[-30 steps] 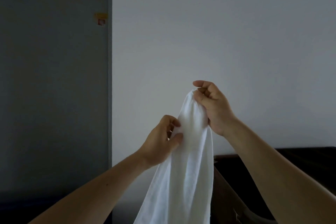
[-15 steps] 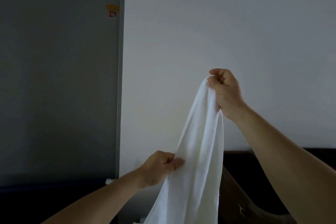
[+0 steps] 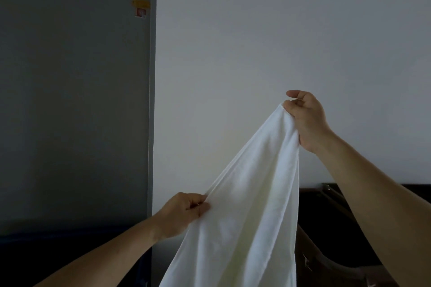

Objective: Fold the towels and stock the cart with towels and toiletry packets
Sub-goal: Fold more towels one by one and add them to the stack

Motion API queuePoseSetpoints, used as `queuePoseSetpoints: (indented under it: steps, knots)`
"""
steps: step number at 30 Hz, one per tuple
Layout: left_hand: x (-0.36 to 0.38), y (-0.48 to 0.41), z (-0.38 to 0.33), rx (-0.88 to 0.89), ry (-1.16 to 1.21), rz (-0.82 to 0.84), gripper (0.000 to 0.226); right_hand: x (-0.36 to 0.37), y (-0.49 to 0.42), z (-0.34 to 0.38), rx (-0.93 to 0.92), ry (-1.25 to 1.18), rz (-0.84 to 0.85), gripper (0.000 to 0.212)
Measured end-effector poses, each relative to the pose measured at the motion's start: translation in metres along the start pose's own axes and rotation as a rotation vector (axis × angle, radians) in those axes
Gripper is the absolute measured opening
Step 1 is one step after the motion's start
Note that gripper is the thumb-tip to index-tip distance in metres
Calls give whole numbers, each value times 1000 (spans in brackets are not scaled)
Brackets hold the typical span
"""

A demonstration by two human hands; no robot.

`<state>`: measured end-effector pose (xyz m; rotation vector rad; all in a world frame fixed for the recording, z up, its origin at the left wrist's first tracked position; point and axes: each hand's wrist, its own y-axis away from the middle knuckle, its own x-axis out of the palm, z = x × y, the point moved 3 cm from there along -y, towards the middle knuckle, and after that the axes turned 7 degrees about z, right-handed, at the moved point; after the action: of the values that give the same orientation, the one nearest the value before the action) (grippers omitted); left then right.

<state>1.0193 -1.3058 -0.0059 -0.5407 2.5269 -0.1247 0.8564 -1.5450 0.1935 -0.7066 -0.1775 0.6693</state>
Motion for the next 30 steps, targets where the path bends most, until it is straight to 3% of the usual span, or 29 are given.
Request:
queuePoseSetpoints:
  steps: [6,15,20,24,26,30]
  knots:
    - [-21,-1,-8,49,168,-80,19,-23,-15,14,-134,216,30,22]
    - [-43,-3,-20,29,-7,-103,31,-37,-19,10,-215,255,-35,24]
    - [-42,-3,-9,-48,143,-173,20,-39,-17,2,-204,310,-66,24]
    - [-47,-5,-17,-73,189,-274,11,-45,-8,-14,-50,535,-29,32]
    - [-46,-14,-38,-42,93,-323,15,-29,5,-22,29,594,92,40]
    - [-25,-43,-90,62,-72,-280,15,36,53,-26,-16,655,648,45]
